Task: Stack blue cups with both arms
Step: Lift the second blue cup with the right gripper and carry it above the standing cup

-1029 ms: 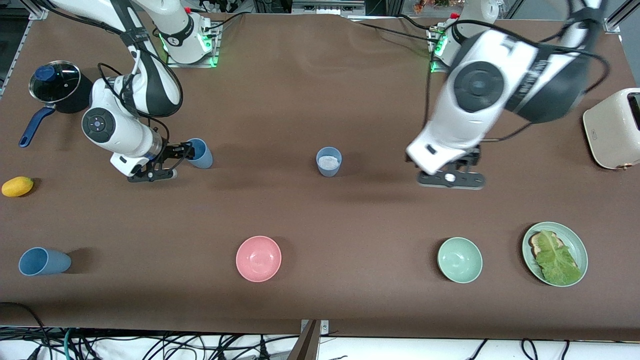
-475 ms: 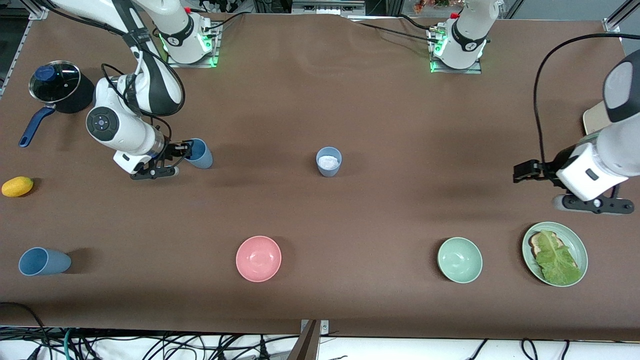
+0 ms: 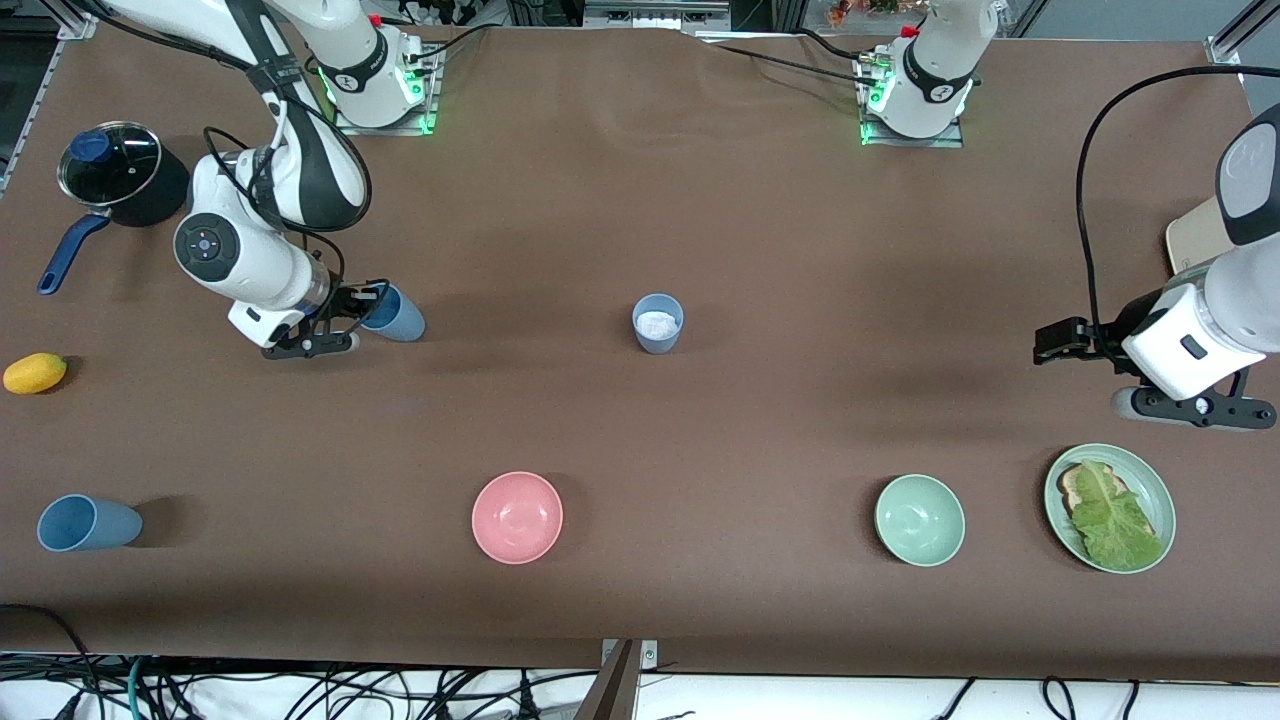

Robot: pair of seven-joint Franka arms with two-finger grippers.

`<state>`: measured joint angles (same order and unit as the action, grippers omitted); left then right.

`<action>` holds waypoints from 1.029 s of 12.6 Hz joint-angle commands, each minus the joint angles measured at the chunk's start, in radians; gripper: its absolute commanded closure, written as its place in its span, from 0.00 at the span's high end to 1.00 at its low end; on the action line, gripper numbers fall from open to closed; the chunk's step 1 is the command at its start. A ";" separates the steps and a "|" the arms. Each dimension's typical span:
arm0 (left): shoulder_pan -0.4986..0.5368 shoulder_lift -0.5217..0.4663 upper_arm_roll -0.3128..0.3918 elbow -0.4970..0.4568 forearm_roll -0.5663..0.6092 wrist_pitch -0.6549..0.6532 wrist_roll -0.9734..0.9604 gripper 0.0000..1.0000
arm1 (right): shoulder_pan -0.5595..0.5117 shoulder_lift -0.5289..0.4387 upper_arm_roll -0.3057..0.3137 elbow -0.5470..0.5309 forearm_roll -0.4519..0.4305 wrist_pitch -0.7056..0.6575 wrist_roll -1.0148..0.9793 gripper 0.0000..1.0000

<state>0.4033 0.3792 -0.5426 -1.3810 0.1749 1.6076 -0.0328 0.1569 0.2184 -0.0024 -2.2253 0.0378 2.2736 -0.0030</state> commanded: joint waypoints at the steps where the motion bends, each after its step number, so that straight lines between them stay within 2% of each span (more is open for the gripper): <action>1: -0.140 -0.057 0.190 -0.029 -0.064 0.000 0.037 1.00 | -0.005 -0.024 0.031 0.007 -0.006 -0.023 0.049 0.00; 3: -0.274 -0.080 0.393 -0.036 -0.196 0.005 0.089 1.00 | -0.004 -0.011 0.041 0.115 -0.006 -0.145 0.075 0.00; 5: -0.358 -0.112 0.513 -0.071 -0.232 0.046 0.100 1.00 | 0.016 -0.001 0.042 0.218 0.013 -0.242 0.096 0.00; 8: -0.357 -0.277 0.521 -0.295 -0.235 0.234 0.082 1.00 | 0.097 0.001 0.042 0.300 0.043 -0.321 0.220 0.00; 10: -0.345 -0.386 0.523 -0.428 -0.233 0.256 0.083 1.00 | 0.200 0.013 0.042 0.361 0.043 -0.345 0.386 0.00; 11: -0.339 -0.413 0.523 -0.472 -0.232 0.255 0.096 1.00 | 0.243 0.028 0.042 0.399 0.045 -0.361 0.461 0.00; 13: -0.333 -0.410 0.521 -0.452 -0.229 0.235 0.094 1.00 | 0.321 0.077 0.042 0.511 0.047 -0.419 0.602 0.00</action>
<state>0.0645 0.0116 -0.0244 -1.7814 -0.0280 1.8191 0.0403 0.4225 0.2333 0.0463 -1.8411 0.0724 1.9262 0.4941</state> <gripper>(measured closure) 0.000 0.947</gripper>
